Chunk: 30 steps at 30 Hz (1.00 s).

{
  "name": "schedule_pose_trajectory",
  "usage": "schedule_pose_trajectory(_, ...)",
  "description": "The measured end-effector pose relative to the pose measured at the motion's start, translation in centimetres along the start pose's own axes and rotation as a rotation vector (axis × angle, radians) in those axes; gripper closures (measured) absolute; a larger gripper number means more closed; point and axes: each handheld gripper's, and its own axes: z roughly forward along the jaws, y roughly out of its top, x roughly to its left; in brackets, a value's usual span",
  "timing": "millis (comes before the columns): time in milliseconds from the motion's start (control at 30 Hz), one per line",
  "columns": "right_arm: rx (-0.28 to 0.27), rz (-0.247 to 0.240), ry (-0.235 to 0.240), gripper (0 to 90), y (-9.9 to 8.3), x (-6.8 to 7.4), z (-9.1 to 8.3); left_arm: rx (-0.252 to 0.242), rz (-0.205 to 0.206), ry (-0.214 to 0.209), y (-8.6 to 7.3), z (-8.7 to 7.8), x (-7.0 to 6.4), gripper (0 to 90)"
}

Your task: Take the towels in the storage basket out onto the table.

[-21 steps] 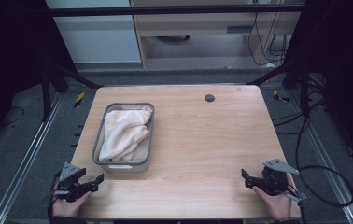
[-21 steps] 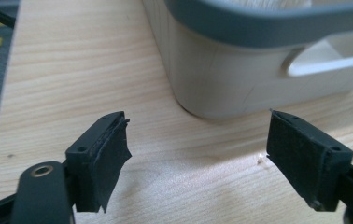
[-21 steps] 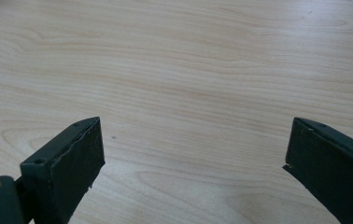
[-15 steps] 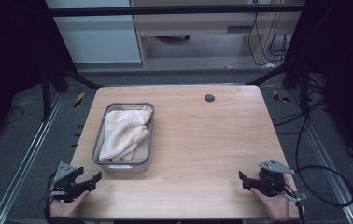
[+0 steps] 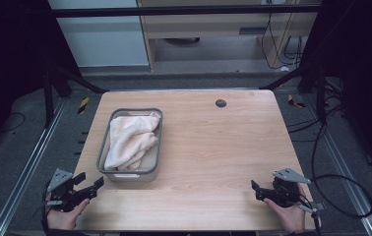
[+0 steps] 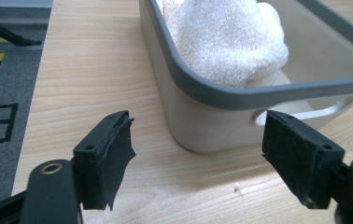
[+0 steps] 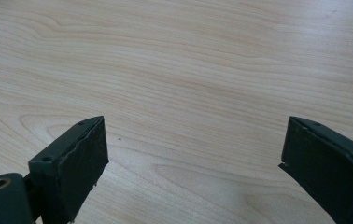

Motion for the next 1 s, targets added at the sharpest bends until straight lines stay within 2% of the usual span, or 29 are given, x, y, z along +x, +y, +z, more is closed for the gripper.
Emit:
schedule_pose_trajectory(133, 0.002, 0.003, 0.006, 7.1, 0.0, 0.1, 0.0, -0.005, -0.020, -0.011, 0.5, -0.3, 0.0, 25.1)
schedule_pose_trajectory(233, -0.001, -0.006, 0.016, 7.0, 0.0, 0.1, 0.1, -0.014, 0.001, -0.009, 1.1, -0.5, -0.2, 26.1)
schedule_pose_trajectory(533, 0.000, -0.010, 0.021, 7.0, 0.0, 0.3, 0.2, -0.035, -0.008, -0.007, 2.3, -0.9, -0.4, 25.4)
schedule_pose_trajectory(1000, -0.004, -0.021, 0.024, 7.0, 0.0, 0.3, 0.2, -0.047, 0.017, -0.035, 4.3, -0.8, -1.1, 25.1)
